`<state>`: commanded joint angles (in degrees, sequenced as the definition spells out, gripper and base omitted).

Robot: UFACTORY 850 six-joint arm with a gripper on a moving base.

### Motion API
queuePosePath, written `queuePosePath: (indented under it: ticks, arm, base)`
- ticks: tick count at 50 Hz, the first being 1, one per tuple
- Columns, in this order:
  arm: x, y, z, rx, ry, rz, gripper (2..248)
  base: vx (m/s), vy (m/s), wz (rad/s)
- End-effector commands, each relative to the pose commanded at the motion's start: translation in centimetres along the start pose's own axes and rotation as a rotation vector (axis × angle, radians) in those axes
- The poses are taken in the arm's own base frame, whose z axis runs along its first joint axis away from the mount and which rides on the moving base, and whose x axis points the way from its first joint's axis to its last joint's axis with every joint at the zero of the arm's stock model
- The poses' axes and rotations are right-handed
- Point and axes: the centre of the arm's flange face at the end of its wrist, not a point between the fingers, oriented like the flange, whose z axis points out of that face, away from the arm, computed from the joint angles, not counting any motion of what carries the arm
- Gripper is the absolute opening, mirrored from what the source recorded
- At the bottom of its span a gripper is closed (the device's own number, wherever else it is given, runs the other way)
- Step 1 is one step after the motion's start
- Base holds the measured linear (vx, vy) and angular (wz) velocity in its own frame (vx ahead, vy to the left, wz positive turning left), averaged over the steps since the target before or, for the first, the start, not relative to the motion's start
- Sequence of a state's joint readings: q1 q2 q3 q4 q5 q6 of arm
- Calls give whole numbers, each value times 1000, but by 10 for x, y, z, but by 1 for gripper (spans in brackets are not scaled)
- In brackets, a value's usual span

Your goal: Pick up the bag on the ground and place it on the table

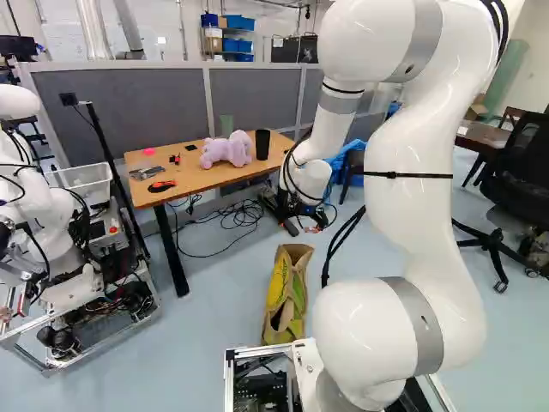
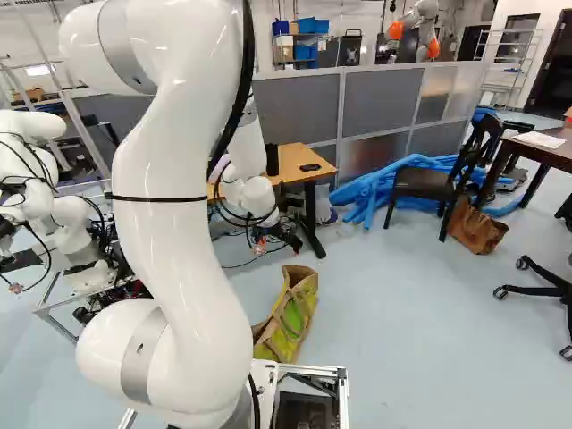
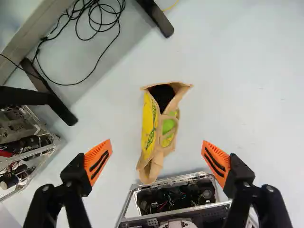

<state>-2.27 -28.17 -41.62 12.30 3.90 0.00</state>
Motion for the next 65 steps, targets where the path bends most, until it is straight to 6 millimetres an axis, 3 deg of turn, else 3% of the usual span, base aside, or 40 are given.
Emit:
queuePosePath:
  ticks: [65]
  arm:
    - [-3,-1,97,-26,-122,-2,247]
  base:
    - [0,0,0]
